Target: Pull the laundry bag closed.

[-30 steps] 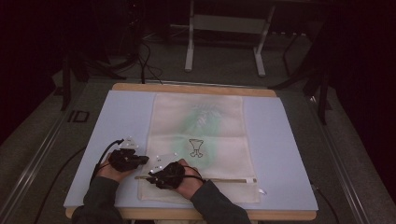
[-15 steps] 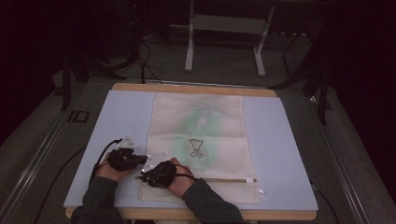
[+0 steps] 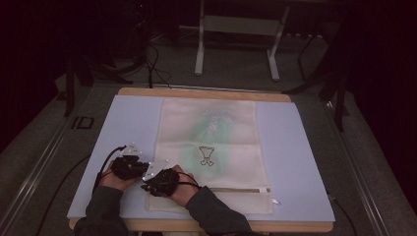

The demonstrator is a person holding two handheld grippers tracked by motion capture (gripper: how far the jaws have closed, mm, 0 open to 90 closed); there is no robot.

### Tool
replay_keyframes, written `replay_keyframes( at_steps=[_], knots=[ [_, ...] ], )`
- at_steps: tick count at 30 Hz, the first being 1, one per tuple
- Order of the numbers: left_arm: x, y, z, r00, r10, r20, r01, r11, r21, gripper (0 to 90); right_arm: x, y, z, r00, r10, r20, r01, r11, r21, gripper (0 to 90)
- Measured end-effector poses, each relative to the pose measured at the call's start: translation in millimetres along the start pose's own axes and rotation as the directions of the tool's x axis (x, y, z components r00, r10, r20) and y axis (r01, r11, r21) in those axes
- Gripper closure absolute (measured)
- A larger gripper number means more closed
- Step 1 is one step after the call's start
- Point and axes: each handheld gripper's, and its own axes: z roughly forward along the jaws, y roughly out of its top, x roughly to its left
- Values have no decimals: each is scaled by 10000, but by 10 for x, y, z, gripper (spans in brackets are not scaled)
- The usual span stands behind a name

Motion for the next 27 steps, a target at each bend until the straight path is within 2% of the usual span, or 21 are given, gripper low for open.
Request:
replay_keyframes(
  at_steps=[9, 15, 16, 21, 24, 27],
  knots=[
    [14, -5, -27, 9999, -106, -88, 104, 9997, -203, 869, -14, 34, 153, 10000, -98, -18, 98, 9989, 451, 747],
    [17, -5, -37, 9998, -140, -118, 137, 9995, -302, 869, -23, 39, 178, 10000, -90, -17, 90, 9990, 447, 749],
    [17, -5, -46, 9998, -139, -138, 134, 9993, -339, 870, -29, 36, 175, 10000, -47, 20, 46, 9991, 426, 803],
    [26, -7, -63, 9997, -160, -181, 151, 9989, -443, 869, -21, 27, 164, 10000, -87, 27, 86, 9996, 252, 805],
    [32, -11, -73, 9994, -236, -246, 222, 9984, -525, 869, -26, 13, 112, 9999, 106, 10, -106, 9998, -174, 807],
    [35, -12, -81, 9994, -214, -263, 201, 9985, -515, 870, -32, 9, 87, 9998, 206, 27, -205, 9994, -274, 806]
  ],
)
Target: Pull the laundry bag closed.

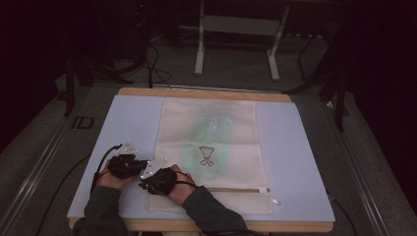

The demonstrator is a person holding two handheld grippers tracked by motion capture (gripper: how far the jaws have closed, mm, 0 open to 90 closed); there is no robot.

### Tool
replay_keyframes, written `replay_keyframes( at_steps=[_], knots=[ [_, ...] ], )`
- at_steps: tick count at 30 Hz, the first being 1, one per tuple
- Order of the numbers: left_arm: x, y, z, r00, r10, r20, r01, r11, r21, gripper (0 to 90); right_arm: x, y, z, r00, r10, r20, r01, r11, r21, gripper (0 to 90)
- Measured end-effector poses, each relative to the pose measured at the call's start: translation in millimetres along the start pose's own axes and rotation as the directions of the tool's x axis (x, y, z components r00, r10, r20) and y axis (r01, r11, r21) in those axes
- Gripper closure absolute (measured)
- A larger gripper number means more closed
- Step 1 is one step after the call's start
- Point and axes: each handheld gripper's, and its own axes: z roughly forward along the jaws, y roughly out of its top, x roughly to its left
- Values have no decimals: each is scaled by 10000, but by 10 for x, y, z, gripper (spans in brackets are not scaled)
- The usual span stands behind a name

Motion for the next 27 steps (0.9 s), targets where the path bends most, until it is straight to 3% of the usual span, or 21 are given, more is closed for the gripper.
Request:
replay_keyframes(
  at_steps=[5, 12, 22, 27],
  knots=[
    [2, 1, -1, 10000, 11, -50, -11, 10000, 1, 869, -27, -5, -91, 10000, 3, 14, -3, 9996, -276, 847],
    [1, 1, -1, 10000, -6, -58, 6, 10000, 3, 869, -70, -26, -104, 10000, 88, -10, -88, 9999, -131, 828],
    [-1, -1, 6, 10000, -5, -35, 5, 10000, 22, 865, 11, 27, 84, 9997, -233, -121, 241, 9971, 716, 734],
    [-1, 1, 4, 10000, 29, -47, -29, 10000, 50, 864, -22, 60, 113, 10000, -14, 30, 12, 9965, 839, 803]
  ],
)
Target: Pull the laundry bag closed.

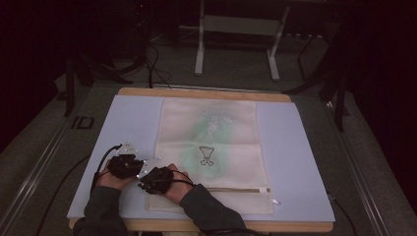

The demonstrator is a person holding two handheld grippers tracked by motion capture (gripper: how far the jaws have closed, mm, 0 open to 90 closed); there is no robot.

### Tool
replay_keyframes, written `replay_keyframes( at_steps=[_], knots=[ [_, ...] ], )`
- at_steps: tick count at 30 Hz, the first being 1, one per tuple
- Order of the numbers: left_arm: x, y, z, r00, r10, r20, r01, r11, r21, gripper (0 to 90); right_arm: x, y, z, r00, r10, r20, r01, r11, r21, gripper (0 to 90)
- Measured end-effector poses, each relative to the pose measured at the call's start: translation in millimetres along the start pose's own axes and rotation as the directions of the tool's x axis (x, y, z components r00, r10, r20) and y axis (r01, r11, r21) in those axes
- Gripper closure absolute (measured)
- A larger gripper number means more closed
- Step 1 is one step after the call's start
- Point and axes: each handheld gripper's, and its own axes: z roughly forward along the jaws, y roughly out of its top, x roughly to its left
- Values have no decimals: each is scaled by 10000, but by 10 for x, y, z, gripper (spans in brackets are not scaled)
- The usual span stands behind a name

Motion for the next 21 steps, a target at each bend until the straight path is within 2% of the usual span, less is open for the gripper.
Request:
replay_keyframes(
  at_steps=[3, 5, 6, 10, 17, 21],
  knots=[
    [3, -1, -2, 10000, -28, -12, 28, 10000, -25, 864, 8, 10, -1, 9999, -122, 100, 121, 9999, 26, 807],
    [3, -4, -2, 10000, -57, -30, 57, 10000, -54, 864, 13, 9, -12, 10000, 36, 46, -35, 9998, -180, 811],
    [5, -4, -4, 10000, -86, -45, 86, 9999, -81, 864, 11, 15, -51, 9998, 200, -1, -200, 9987, -469, 812],
    [5, -4, -9, 10000, -55, -61, 55, 10000, -57, 864, 8, 28, -129, 10000, 26, 31, -24, 9983, -589, 812],
    [1, -2, 1, 10000, -13, -52, 13, 10000, 1, 861, -3, -45, -260, 9997, 229, -90, -235, 9959, -869, 810],
    [-3, -1, 7, 10000, 10, -65, -10, 10000, 45, 857, 17, -94, -318, 9999, 122, -48, -125, 9966, -819, 809]
  ],
)
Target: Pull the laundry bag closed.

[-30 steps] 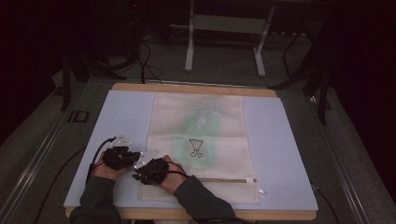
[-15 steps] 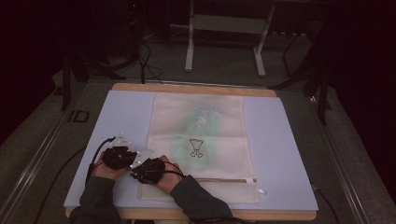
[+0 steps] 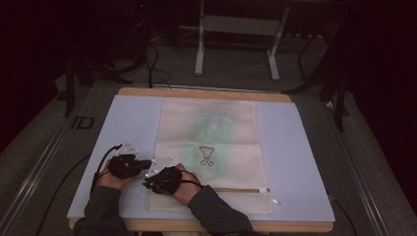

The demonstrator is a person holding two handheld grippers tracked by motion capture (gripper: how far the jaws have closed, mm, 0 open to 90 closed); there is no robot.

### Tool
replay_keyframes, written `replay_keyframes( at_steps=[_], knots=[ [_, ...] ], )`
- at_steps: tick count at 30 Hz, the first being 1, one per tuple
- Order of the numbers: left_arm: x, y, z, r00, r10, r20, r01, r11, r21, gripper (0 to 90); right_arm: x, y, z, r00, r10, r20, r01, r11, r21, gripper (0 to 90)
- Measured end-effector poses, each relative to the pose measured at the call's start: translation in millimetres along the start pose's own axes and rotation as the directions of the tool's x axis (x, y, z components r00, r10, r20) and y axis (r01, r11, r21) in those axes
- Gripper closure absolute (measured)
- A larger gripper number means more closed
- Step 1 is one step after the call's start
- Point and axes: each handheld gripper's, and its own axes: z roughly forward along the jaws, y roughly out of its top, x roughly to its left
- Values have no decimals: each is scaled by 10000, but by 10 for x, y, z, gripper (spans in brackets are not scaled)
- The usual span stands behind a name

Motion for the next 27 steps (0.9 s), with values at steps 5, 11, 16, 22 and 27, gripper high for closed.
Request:
replay_keyframes(
  at_steps=[5, 11, 16, 22, 27],
  knots=[
    [-9, 2, 8, 10000, 50, -30, -50, 10000, 68, 851, -26, -87, -28, 9998, 160, -110, -159, 9999, 67, 806],
    [-9, 1, 7, 10000, 46, 2, -46, 10000, 66, 851, -56, -132, -3, 9994, 297, -197, -291, 9992, 267, 789],
    [-12, 2, 14, 10000, 65, 37, -66, 9999, 78, 849, -93, -157, 32, 9976, 623, -316, -606, 9969, 505, 764],
    [-17, 3, 16, 9999, 79, 102, -81, 9999, 120, 848, -79, -111, 34, 9973, 607, -407, -584, 9967, 560, 809],
    [-29, 1, 28, 9998, 128, 177, -132, 9997, 201, 848, -70, -112, 45, 9971, 654, -386, -623, 9952, 755, 815]
  ],
)
